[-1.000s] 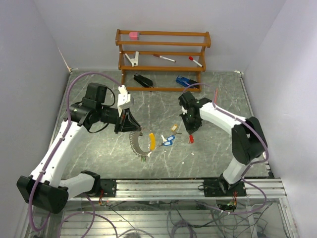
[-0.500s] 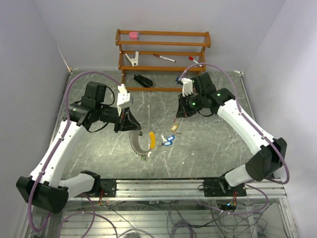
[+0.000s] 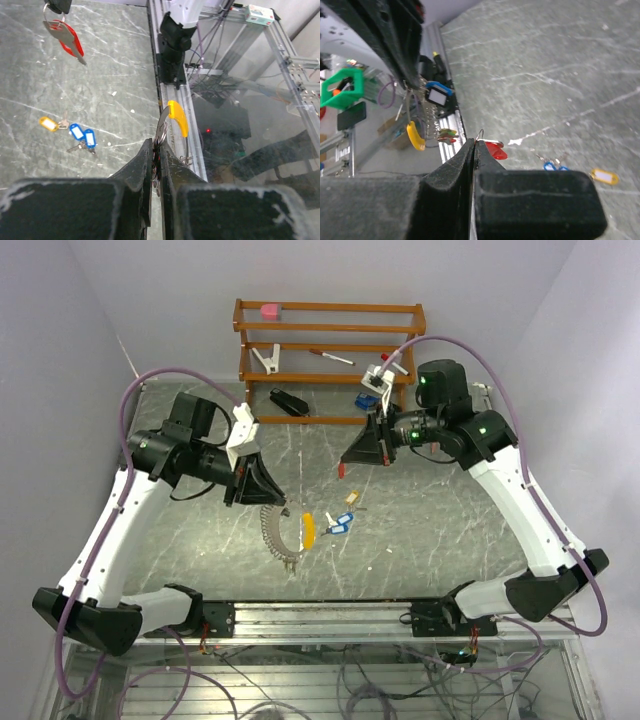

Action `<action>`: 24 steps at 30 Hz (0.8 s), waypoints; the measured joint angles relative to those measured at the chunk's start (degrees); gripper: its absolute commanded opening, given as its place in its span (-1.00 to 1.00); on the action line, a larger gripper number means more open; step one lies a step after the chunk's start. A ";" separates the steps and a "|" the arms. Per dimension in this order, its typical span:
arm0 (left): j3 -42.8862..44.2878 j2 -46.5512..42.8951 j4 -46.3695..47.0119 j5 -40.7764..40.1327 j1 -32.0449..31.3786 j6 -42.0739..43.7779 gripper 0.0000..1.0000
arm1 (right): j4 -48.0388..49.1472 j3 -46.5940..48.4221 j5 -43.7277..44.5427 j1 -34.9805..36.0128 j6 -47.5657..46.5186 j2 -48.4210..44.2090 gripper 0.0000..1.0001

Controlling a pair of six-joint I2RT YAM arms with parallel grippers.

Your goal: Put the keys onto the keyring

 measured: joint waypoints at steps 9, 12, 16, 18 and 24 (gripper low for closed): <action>1.25 -0.81 -7.26 3.65 -1.75 3.76 -0.86 | 3.41 3.26 -4.28 10.78 0.39 1.18 -1.00; 0.22 -1.75 -6.88 3.87 -2.45 2.58 -0.86 | 3.48 5.81 -2.21 15.96 -0.07 3.02 -1.00; -0.15 -1.81 -6.73 3.87 -2.80 2.32 -0.86 | 3.56 5.29 2.71 20.52 -1.18 3.80 -1.00; -0.15 -1.11 -7.15 4.09 -2.82 3.15 -0.86 | 3.82 3.43 5.84 22.03 -2.01 3.37 -1.00; -0.57 4.28 -9.81 8.55 -2.86 5.73 -0.86 | 4.28 -3.78 14.21 25.18 -4.13 0.24 -1.00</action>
